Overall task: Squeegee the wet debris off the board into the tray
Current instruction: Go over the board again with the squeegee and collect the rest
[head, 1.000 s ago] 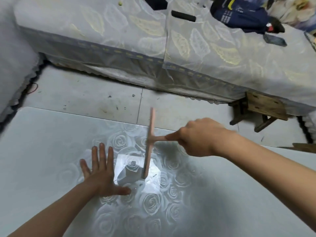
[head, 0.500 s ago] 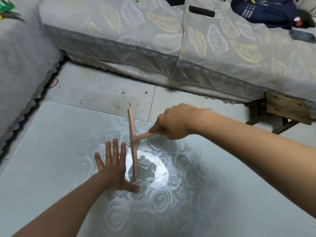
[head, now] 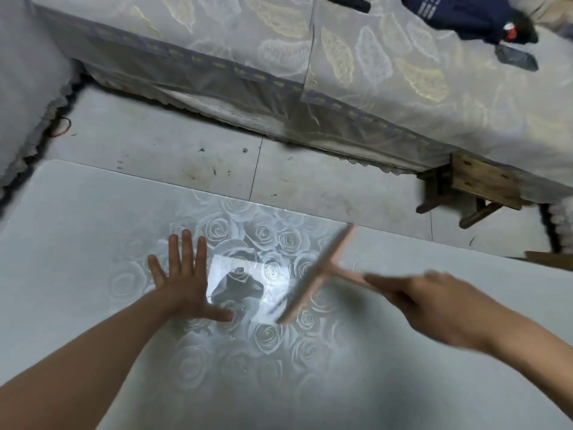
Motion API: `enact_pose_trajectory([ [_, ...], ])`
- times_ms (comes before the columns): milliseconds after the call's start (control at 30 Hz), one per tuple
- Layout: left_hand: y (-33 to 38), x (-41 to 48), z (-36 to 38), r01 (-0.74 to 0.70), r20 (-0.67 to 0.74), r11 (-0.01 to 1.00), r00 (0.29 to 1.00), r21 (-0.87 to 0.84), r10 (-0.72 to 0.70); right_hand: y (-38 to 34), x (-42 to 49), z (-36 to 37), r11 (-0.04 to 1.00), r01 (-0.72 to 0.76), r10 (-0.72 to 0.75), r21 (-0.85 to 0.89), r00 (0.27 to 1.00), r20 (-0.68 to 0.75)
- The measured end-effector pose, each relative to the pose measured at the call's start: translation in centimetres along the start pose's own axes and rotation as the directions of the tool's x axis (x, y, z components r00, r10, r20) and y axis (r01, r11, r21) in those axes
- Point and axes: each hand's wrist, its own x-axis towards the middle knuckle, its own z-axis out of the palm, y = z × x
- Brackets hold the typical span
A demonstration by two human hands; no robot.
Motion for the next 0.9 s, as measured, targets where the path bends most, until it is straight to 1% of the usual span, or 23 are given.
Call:
enact_pose_trajectory([
  [67, 0.1, -0.1, 0.1, 0.01, -0.017, 1.0, 1.0, 0.002, -0.01, -2.4, 3.5, -0.9, 0.999, 0.023, -0.02, 0.033, 0.993, -0.114],
  [100, 0.1, 0.0, 0.2, 0.012, -0.034, 1.0, 0.999, 0.008, -0.012, -3.6, 5.1, -0.7, 1.0, 0.007, -0.004, 0.025, 0.993, -0.116],
  [167, 0.2, 0.0, 0.4, 0.009, -0.047, 1.0, 0.999, 0.015, -0.008, -4.3, 6.1, 1.1, 0.997, -0.073, 0.077, 0.031, 0.991, -0.114],
  [233, 0.0, 0.0, 0.2, -0.001, -0.051, 1.0, 0.999, 0.004, 0.001, -3.0, 3.6, 4.6, 0.985, -0.15, 0.159, 0.085, 0.979, -0.125],
  [300, 0.0, -0.1, 0.4, -0.022, -0.05, 1.0, 0.999, -0.003, 0.022, -1.3, -1.7, 9.0, 0.958, -0.248, 0.263, 0.143, 0.96, -0.099],
  [367, 0.0, 0.0, 0.4, -0.021, -0.085, 1.0, 0.996, -0.021, 0.019, -0.3, -6.6, 12.3, 0.923, -0.336, 0.353, 0.187, 0.934, -0.062],
  [467, 0.3, -0.7, 1.2, 0.0, -0.169, 0.999, 0.986, -0.042, -0.007, -0.9, -11.5, 14.0, 0.893, -0.419, 0.405, 0.163, 0.907, 0.111],
  [533, 0.3, -0.8, 2.3, -0.01, -0.284, 0.998, 0.959, -0.06, -0.008, -0.7, -11.3, 12.9, 0.899, -0.408, 0.382, 0.161, 0.909, 0.167],
  [567, 1.3, -1.9, 3.5, -0.036, -0.358, 0.998, 0.934, -0.057, 0.013, -0.3, -11.8, 12.1, 0.9, -0.394, 0.375, 0.188, 0.918, 0.133],
  [600, 1.6, -1.8, 3.7, -0.068, -0.414, 0.997, 0.909, -0.04, 0.045, 0.1, -9.9, 11.0, 0.894, -0.376, 0.367, 0.244, 0.927, 0.082],
  [667, 2.5, -2.2, 4.7, -0.141, -0.512, 0.99, 0.849, 0.018, 0.13, 0.1, -6.3, 9.3, 0.849, -0.376, 0.405, 0.371, 0.914, 0.0],
  [700, 3.2, -3.1, 5.7, -0.167, -0.52, 0.985, 0.837, 0.052, 0.17, -0.5, -5.3, 9.6, 0.829, -0.387, 0.424, 0.404, 0.906, -0.003],
  [767, 5.0, -4.5, 7.7, -0.204, -0.507, 0.974, 0.832, 0.098, 0.225, -2.3, -5.8, 12.5, 0.824, -0.414, 0.442, 0.386, 0.897, 0.019],
  [833, 6.3, -6.4, 10.1, -0.215, -0.498, 0.973, 0.837, 0.084, 0.228, -4.4, -9.0, 17.0, 0.837, -0.408, 0.435, 0.364, 0.9, 0.009],
  [900, 7.5, -8.9, 12.3, -0.234, -0.475, 0.969, 0.845, 0.083, 0.245, -6.0, -13.7, 20.0, 0.847, -0.405, 0.407, 0.344, 0.911, 0.071],
])
